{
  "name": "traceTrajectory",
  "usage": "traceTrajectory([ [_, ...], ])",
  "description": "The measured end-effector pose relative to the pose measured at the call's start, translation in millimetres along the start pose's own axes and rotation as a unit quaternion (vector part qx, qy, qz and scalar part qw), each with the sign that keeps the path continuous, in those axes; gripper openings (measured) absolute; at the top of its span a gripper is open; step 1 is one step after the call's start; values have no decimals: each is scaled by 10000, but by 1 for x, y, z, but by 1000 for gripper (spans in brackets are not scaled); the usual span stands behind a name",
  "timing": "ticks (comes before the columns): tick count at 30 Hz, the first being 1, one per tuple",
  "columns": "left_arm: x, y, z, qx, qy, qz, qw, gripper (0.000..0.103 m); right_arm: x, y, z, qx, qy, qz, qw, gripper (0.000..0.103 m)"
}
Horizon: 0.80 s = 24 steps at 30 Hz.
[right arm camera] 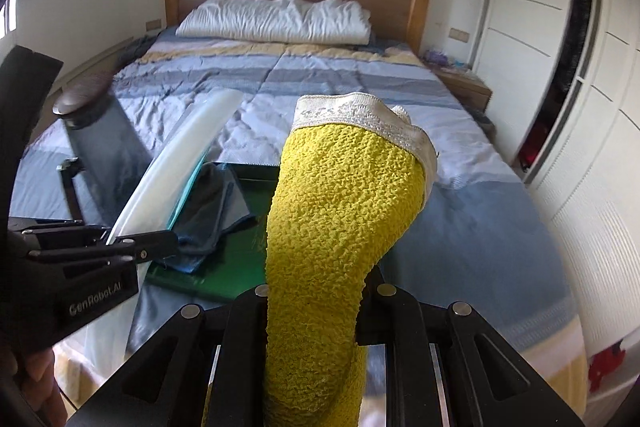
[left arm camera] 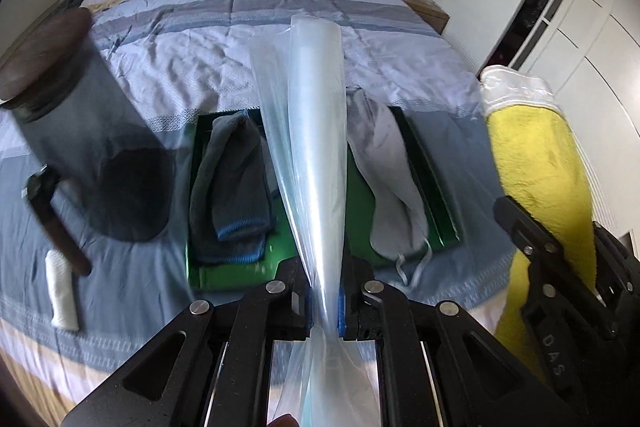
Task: Organize soft objects
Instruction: 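Carry the clear strip and yellow towel over the green tray with both tools, then lower the clear strip and yellow towel into the tray with both tools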
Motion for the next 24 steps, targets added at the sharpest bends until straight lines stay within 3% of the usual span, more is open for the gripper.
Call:
traceTrajectory([
  [11,9,-82,-24,-249,148,-168,9994,7,25,-127,-32,-405,131,-320,9986,16],
  [24,9,-133,-24,-534,226,-352,9977,7,31,-213,-23,-791,48,-316,9964,16],
])
Point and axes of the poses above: each gripper's, at about its wrist camera, not at the fingertips, and y roughly against the way its jaws point, x to its right, z to its underside, the point moved 10 cm from there along -y, roughly the way its jaws point, and after that the axes turned 15 degrees about y, right-handed, at the moved point
